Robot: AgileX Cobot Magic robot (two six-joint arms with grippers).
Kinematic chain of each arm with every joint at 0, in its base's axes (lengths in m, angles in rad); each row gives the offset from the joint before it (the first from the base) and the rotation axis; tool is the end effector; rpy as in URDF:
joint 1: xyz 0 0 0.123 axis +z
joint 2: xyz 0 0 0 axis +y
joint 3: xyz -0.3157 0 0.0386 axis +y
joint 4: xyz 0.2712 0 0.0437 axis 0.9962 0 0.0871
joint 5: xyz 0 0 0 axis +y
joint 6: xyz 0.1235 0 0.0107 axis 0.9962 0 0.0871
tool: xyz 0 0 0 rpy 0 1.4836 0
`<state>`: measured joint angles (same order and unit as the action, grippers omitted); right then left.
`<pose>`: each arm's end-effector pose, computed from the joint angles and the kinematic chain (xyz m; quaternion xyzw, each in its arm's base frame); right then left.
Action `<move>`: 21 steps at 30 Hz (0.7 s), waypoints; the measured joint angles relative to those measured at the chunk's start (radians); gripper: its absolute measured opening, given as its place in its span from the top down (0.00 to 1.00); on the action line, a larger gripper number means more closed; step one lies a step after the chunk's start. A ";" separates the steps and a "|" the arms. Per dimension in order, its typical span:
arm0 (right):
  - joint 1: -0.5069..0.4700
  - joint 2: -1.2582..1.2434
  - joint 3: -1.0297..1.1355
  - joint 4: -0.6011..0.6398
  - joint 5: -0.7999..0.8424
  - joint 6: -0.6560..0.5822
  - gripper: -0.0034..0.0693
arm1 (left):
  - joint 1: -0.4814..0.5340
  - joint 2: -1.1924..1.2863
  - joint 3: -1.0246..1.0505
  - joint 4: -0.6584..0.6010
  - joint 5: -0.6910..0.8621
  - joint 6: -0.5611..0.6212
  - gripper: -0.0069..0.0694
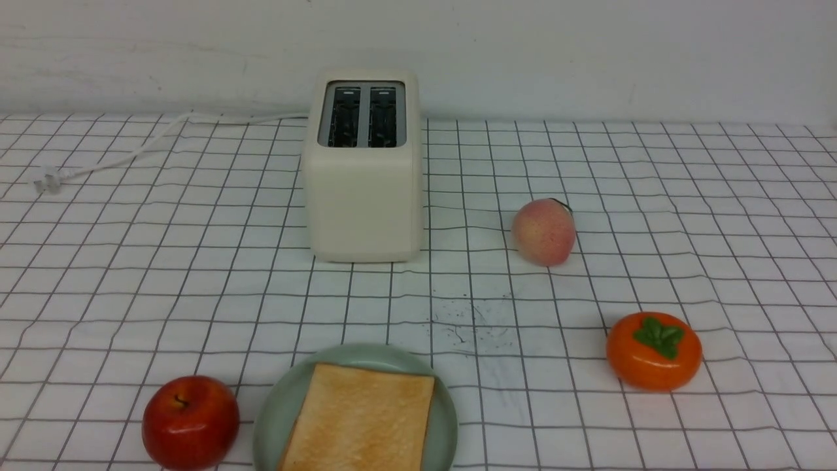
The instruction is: Take toasted bread from bread machine on white checkered table place on plate.
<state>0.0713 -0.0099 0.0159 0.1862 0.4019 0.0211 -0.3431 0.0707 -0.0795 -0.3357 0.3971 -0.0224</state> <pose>0.0721 0.0142 0.1622 0.0278 0.8084 0.1064 0.5783 0.0669 -0.0407 0.1957 0.0421 0.7974 -0.2473 0.5489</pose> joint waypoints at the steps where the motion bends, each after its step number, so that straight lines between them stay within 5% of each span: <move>1: 0.000 0.000 0.000 0.000 0.000 0.000 0.97 | 0.000 0.000 0.000 0.000 0.000 0.000 0.83; 21: 0.000 0.000 0.000 0.000 0.000 0.001 0.95 | 0.026 -0.020 0.000 0.074 0.000 -0.002 0.81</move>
<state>0.0713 -0.0099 0.0159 0.1862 0.4019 0.0219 -0.3170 0.0507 -0.0795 -0.2621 0.3971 -0.0247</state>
